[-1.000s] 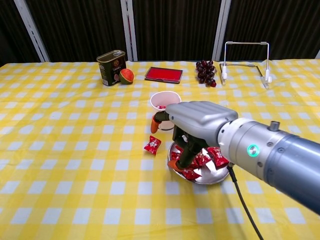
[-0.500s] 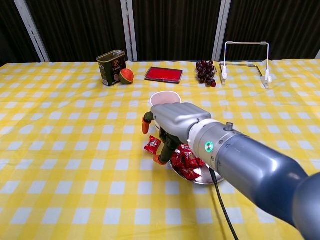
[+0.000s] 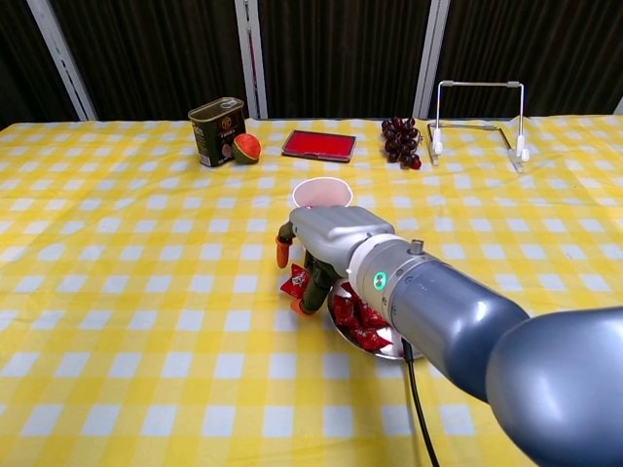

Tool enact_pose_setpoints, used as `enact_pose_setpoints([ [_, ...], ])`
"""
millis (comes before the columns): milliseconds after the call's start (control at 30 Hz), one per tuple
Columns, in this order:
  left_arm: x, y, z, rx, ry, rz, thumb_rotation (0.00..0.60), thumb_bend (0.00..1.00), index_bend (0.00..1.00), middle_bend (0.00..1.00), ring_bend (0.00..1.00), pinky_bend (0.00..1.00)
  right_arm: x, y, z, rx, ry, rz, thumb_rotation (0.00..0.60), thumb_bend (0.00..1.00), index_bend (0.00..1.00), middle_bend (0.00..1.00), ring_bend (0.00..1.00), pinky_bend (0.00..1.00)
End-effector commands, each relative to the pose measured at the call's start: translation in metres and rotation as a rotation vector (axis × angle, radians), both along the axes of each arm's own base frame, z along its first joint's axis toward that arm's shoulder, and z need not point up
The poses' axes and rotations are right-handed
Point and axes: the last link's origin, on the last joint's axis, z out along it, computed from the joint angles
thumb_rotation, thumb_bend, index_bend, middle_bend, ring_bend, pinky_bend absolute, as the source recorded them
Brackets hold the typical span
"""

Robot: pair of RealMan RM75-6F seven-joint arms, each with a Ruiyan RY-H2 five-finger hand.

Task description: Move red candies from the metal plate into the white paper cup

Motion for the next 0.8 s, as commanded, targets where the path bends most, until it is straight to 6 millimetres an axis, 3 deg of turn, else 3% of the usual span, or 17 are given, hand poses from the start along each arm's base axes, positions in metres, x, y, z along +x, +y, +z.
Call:
enact_pose_setpoints([
  [33,0.0000,-0.0002,0.0000,0.000,0.000,0.000,0.600,0.02,0.00,0.00,0.00,0.00,-0.0012,-0.0028,-0.0009,-0.005,-0.004,-0.007,0.600,0.32,0.39,0.87,0.92,1.00],
  [233,0.0000,-0.0001,-0.0002,-0.002,0.001,0.000,0.600,0.02,0.00,0.00,0.00,0.00,-0.0057,-0.0057,-0.0015,-0.007,0.003,-0.022,0.600,0.33,0.41,0.87,0.92,1.00],
  [567,0.0004,-0.0004,-0.0003,-0.003,0.001,-0.003,0.600,0.02,0.00,0.00,0.00,0.00,-0.0104,-0.0029,-0.0009,0.001,0.000,-0.040,0.600,0.49,0.51,0.87,0.92,1.00],
  [800,0.0004,-0.0007,-0.0002,-0.001,0.002,-0.004,0.600,0.02,0.00,0.00,0.00,0.00,-0.0057,0.0020,0.0044,0.004,-0.020,-0.033,0.600,0.50,0.52,0.87,0.92,1.00],
])
